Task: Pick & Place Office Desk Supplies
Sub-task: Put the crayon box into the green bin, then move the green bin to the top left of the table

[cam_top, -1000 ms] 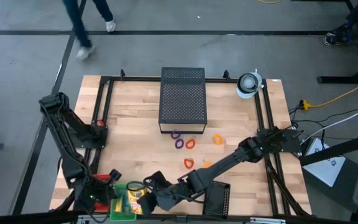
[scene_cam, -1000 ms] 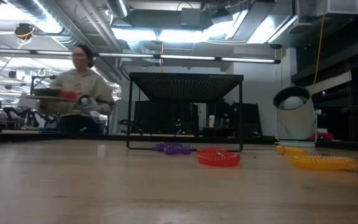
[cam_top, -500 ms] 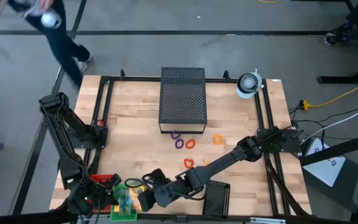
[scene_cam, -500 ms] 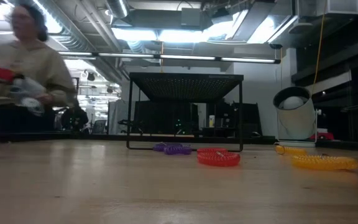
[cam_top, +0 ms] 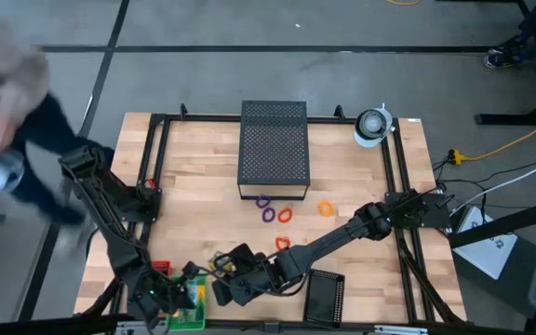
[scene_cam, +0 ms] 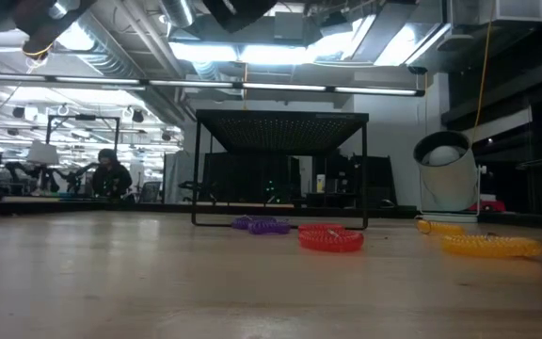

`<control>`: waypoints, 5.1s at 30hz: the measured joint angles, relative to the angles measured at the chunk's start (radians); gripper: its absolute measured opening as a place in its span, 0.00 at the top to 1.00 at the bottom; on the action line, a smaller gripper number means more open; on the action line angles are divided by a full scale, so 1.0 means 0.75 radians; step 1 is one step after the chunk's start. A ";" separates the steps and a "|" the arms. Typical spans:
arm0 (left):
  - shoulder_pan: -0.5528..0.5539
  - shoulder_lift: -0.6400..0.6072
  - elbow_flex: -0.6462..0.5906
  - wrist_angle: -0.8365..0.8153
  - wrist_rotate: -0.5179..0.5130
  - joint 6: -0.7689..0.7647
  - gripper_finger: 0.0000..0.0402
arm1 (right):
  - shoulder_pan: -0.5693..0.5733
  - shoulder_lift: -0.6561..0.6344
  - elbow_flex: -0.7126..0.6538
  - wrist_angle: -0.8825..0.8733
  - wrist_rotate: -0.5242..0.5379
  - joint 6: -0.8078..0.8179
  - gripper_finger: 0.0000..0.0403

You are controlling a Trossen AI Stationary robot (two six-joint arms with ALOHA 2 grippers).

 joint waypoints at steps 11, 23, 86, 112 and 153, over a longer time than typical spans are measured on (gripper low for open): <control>0.078 0.112 0.001 0.007 0.007 0.018 1.00 | 0.000 0.000 0.000 -0.029 -0.014 -0.011 0.72; 0.012 0.122 0.005 -0.244 0.091 -0.203 1.00 | 0.004 0.000 0.000 -0.020 -0.018 -0.027 0.72; -0.220 -0.030 -0.001 -0.509 -0.092 -0.382 1.00 | -0.046 0.288 -0.001 0.770 -0.260 0.200 0.72; -0.224 -0.031 -0.001 -0.481 -0.047 -0.355 1.00 | -0.109 0.288 0.005 0.717 -0.385 0.249 0.60; 0.158 -0.296 -0.001 -0.286 -0.141 0.093 1.00 | -0.039 -0.103 0.006 0.280 0.279 -0.826 0.37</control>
